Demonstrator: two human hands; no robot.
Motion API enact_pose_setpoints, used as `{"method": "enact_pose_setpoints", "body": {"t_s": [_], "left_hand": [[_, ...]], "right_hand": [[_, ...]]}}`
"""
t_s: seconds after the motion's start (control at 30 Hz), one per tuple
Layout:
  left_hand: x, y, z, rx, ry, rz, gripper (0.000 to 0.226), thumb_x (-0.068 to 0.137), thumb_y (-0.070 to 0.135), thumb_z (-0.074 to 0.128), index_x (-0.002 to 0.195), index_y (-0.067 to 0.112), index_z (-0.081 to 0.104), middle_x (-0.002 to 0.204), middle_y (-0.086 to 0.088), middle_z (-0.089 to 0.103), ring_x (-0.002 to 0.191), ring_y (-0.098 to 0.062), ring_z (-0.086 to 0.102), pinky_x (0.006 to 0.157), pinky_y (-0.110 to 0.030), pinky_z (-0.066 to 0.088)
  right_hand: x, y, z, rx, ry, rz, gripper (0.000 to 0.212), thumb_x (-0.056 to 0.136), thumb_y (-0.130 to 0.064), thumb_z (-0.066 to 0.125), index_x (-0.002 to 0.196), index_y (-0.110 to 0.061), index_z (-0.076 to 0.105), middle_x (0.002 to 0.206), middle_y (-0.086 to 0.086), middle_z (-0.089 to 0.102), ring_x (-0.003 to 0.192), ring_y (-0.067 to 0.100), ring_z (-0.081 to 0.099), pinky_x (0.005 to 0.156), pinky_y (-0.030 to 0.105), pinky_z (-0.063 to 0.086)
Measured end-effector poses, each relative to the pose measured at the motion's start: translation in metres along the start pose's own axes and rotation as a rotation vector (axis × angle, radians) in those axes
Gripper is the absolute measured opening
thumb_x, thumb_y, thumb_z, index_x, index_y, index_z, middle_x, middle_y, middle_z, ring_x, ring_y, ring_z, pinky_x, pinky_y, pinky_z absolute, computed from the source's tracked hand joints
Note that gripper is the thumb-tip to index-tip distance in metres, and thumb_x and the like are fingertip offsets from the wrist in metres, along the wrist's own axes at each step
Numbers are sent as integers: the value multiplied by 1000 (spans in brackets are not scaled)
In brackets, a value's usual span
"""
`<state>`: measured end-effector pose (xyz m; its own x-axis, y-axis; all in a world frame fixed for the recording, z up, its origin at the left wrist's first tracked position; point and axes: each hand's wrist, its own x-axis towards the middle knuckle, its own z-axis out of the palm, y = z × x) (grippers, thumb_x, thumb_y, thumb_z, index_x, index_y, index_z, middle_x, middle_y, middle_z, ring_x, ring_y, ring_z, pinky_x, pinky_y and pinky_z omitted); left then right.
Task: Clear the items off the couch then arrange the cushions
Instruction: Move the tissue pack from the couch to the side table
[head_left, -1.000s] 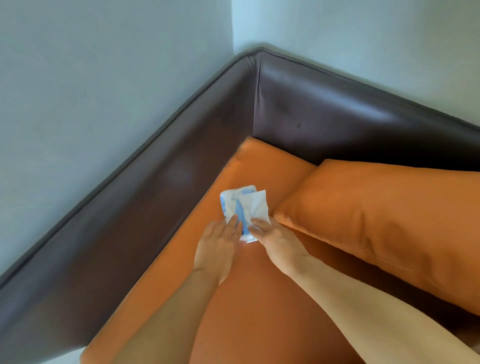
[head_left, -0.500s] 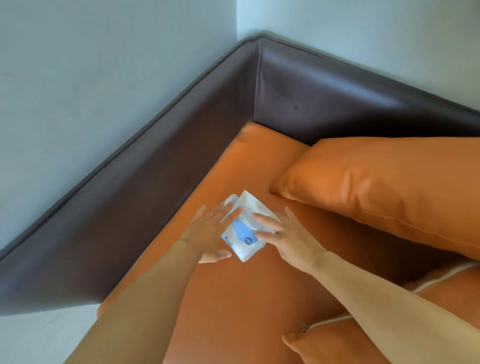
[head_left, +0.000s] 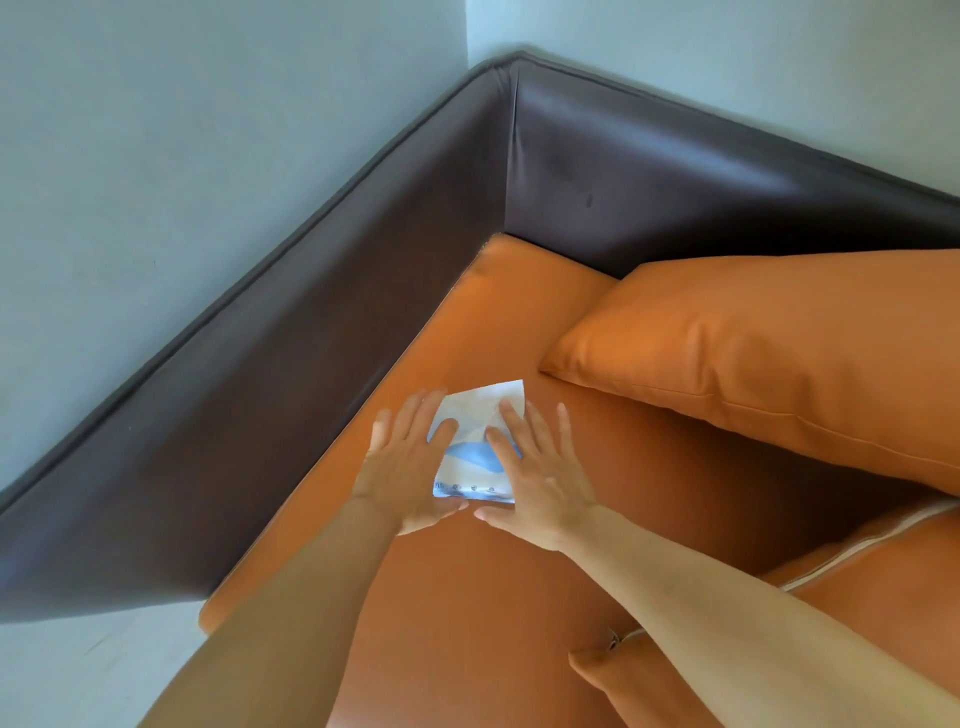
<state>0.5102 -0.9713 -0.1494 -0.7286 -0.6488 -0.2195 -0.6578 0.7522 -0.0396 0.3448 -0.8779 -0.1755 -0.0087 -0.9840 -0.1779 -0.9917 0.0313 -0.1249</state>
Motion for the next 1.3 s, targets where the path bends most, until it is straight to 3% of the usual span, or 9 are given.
{"method": "enact_pose_setpoints", "body": {"t_s": [0.1, 0.17, 0.27, 0.33, 0.43, 0.53, 0.9, 1.3], "left_hand": [[10, -2, 6, -75, -114, 20, 89, 80, 66, 59, 146, 20, 21, 161, -7, -13, 147, -24, -17, 120, -39, -3], [12, -1, 9, -136, -136, 22, 87, 81, 59, 64, 144, 18, 19, 160, -5, 1, 148, -23, -11, 121, -36, -2], [9, -3, 13, -157, -56, 33, 80, 78, 58, 67, 137, 21, 26, 149, 1, 25, 145, -21, 11, 116, -34, 12], [3, -4, 10, -144, -21, 48, 78, 77, 61, 65, 134, 22, 29, 141, 3, 30, 137, -19, 23, 110, -33, 18], [-11, -2, 3, -104, 40, 91, 80, 69, 66, 67, 126, 23, 32, 129, 2, 44, 123, -20, 41, 98, -36, 22], [-25, 3, -11, -95, 108, 102, 86, 53, 68, 75, 116, 21, 41, 113, 0, 56, 104, -21, 56, 86, -38, 27], [-46, 77, -160, -66, 354, 297, 74, 58, 66, 71, 112, 22, 46, 112, 1, 57, 100, -22, 57, 81, -39, 29], [-109, 248, -268, 13, 492, 469, 84, 51, 74, 73, 114, 23, 51, 113, 2, 59, 99, -20, 57, 79, -38, 26]], "right_hand": [[11, 3, 2, 105, 42, -51, 85, 74, -52, 73, 138, -9, 39, 157, 18, 17, 143, 42, 14, 118, 46, 2], [15, 2, -1, 162, 11, -56, 82, 76, -46, 73, 139, -9, 35, 157, 15, 15, 143, 38, 13, 118, 42, 12], [16, 2, -1, 140, 3, -104, 77, 67, -42, 79, 127, -13, 41, 142, 13, 37, 122, 36, 40, 96, 43, 42], [13, 2, -1, 110, 11, -146, 80, 56, -44, 84, 117, -16, 41, 129, 12, 49, 108, 34, 51, 85, 41, 47], [2, 0, -11, 69, 51, -177, 84, 47, -48, 87, 112, -18, 43, 122, 10, 56, 102, 32, 57, 82, 40, 49], [-16, -1, -31, 39, 82, -181, 82, 52, -49, 84, 116, -18, 43, 127, 9, 54, 106, 31, 55, 84, 43, 48], [-122, 36, -162, -48, 262, -12, 66, 65, -50, 70, 119, -21, 45, 134, 6, 50, 116, 30, 50, 87, 43, 40], [-322, 109, -244, -92, 429, 51, 78, 62, -56, 76, 123, -21, 42, 136, 8, 50, 118, 29, 51, 87, 45, 44]]}}
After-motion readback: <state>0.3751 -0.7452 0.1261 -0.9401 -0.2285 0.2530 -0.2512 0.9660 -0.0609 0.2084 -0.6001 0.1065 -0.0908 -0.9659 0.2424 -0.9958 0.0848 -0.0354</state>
